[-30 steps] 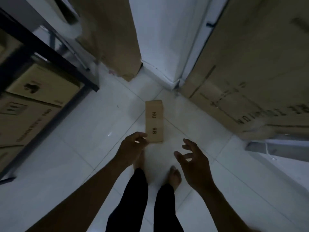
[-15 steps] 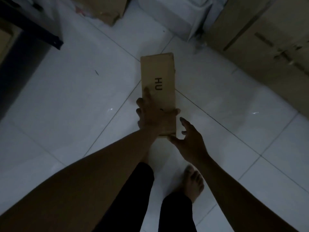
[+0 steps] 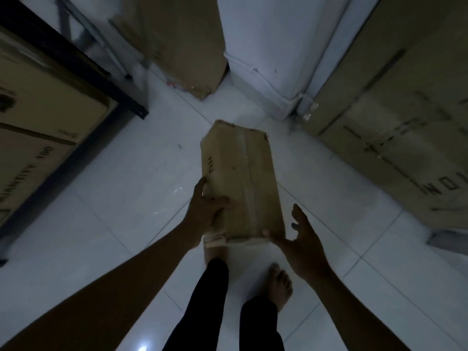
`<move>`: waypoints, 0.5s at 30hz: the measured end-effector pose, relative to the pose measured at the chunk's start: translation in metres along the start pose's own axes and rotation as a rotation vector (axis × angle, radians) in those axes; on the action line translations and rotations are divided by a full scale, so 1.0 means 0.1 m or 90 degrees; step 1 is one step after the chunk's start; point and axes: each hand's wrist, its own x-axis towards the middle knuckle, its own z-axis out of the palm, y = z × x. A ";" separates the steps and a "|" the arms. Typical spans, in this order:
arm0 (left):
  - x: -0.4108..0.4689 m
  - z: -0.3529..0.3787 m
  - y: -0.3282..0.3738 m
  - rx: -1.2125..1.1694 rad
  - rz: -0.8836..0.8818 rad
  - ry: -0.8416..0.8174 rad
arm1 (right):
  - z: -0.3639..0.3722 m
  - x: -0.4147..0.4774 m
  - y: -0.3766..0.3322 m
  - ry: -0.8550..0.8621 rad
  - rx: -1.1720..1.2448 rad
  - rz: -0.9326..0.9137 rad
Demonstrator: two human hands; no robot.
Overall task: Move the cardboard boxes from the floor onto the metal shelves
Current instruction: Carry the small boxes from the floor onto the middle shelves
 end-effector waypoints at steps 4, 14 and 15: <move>-0.99 -0.36 0.24 -0.142 0.006 -0.044 | -0.27 -0.63 -0.50 -0.048 0.043 -0.053; -3.27 -1.06 0.70 -0.396 0.188 -0.075 | -0.28 -2.36 -1.98 -0.267 0.153 -0.250; -3.48 -1.18 0.70 -0.425 0.190 -0.073 | -0.22 -2.53 -2.10 -0.273 0.161 -0.269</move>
